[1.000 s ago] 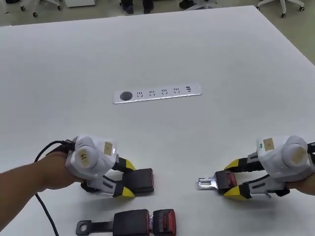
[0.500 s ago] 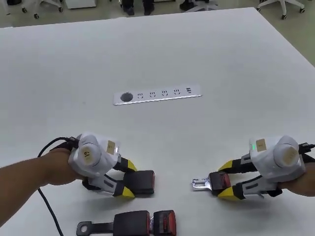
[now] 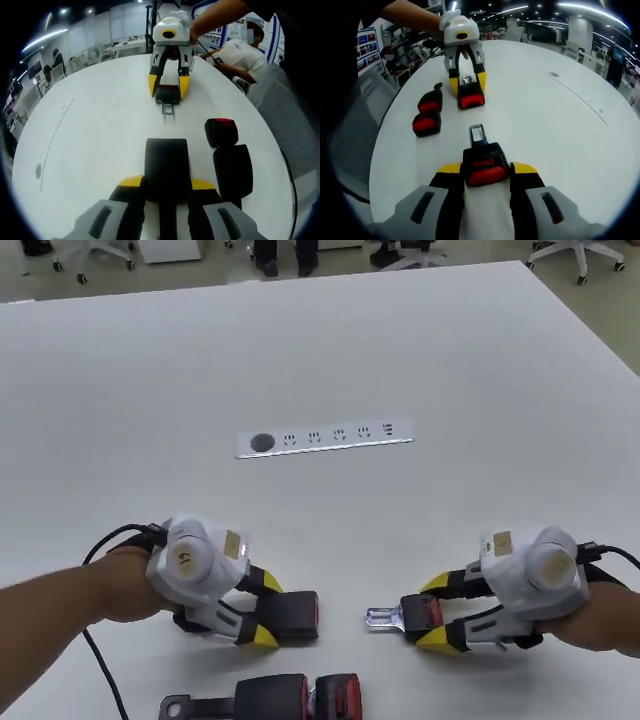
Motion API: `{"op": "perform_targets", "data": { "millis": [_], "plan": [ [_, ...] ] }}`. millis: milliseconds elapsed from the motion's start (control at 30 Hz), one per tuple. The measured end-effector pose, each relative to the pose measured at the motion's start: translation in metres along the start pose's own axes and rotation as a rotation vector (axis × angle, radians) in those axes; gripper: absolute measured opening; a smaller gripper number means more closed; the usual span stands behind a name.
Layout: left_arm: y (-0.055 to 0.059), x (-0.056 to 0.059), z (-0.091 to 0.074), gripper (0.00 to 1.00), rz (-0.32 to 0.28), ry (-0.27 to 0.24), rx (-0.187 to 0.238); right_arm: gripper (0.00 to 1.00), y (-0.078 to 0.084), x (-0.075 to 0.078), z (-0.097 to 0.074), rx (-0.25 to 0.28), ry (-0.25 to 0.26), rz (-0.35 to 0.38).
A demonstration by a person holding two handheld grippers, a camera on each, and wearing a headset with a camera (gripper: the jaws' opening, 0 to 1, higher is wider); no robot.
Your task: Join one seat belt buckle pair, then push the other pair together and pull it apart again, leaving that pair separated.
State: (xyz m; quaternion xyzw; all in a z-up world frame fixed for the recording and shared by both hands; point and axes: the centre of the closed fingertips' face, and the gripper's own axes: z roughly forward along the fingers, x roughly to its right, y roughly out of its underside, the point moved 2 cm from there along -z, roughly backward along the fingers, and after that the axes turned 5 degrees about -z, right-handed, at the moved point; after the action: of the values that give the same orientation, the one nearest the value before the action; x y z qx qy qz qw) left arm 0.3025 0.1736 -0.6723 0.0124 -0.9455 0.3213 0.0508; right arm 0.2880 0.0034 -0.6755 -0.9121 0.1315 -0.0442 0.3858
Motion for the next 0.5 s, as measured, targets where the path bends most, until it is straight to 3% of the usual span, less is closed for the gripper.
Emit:
{"op": "perform_targets", "data": {
  "millis": [500],
  "plan": [
    [0.000,0.000,0.000,0.33,-0.003,-0.003,-0.003,0.34,-0.027,-0.005,0.025,0.032,-0.012,-0.012]
  ]
}}
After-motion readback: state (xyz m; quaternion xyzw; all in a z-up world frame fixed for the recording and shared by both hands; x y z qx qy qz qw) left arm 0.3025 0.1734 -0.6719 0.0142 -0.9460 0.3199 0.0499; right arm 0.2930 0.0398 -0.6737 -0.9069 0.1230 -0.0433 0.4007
